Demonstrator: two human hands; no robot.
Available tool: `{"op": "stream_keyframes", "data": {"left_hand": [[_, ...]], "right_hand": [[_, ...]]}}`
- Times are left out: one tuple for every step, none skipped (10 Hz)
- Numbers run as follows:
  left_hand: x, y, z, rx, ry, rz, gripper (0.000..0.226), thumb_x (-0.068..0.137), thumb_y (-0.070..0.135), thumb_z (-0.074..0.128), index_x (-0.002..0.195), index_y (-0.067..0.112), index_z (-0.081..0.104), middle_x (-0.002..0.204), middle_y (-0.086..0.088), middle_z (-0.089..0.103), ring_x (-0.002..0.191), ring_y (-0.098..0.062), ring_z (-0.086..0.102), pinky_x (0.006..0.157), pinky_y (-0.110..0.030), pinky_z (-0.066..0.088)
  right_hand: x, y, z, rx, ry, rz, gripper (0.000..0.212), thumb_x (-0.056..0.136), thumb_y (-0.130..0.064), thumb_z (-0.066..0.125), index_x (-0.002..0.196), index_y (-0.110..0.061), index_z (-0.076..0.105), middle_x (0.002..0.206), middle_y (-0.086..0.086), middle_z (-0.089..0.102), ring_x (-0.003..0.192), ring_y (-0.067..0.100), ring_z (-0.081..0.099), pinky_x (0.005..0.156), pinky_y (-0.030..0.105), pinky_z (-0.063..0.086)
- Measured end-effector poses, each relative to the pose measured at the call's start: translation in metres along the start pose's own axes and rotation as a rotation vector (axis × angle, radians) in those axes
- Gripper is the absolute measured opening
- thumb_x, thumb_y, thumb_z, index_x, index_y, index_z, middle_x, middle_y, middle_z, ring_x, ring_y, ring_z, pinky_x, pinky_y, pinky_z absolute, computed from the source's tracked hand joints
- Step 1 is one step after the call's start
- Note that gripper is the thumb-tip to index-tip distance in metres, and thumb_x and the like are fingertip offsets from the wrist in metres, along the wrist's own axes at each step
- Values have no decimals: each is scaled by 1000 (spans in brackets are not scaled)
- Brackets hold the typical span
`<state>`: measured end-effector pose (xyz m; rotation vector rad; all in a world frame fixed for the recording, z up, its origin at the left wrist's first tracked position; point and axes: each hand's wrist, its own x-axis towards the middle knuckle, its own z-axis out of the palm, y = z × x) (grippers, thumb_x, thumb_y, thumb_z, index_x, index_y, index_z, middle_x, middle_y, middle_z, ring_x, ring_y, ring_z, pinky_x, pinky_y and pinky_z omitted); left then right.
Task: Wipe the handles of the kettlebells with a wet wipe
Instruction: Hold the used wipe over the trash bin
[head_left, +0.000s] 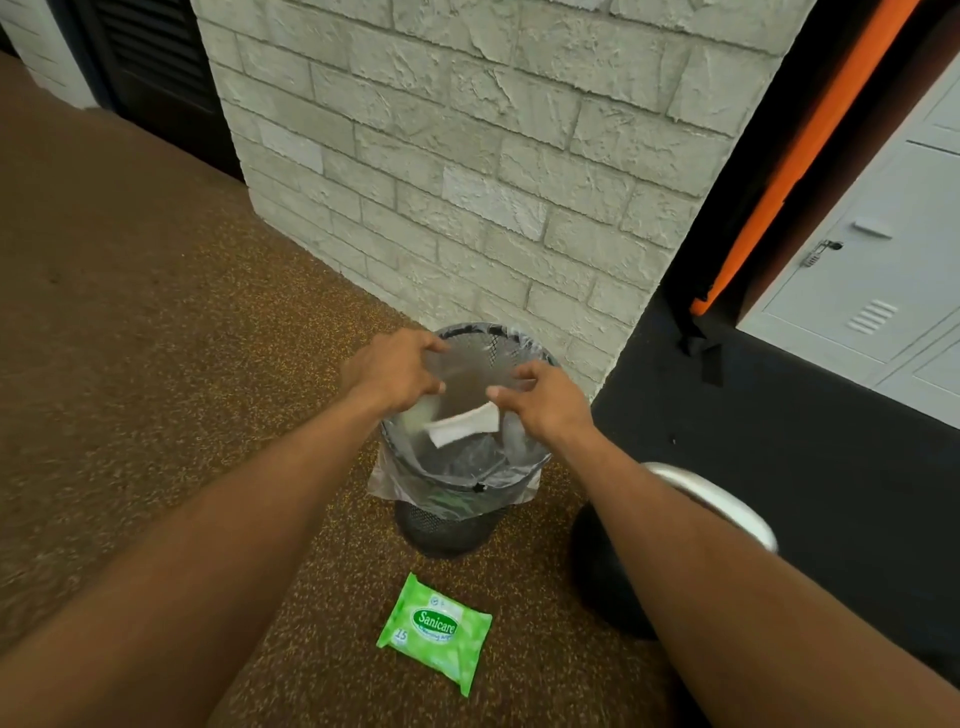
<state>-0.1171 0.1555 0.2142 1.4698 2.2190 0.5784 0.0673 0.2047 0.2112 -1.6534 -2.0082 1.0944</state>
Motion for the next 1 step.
{"op": "stream_keyframes", "data": {"left_hand": [[-6, 0, -3, -57, 8, -8, 24, 85, 24, 75, 103, 36, 68, 109, 11, 72, 84, -9, 69, 79, -36, 59]], "right_hand": [[-5, 12, -10, -9, 19, -16, 11, 87, -37, 71, 94, -30, 67, 107, -4, 72, 94, 17, 68, 93, 44, 54]]}}
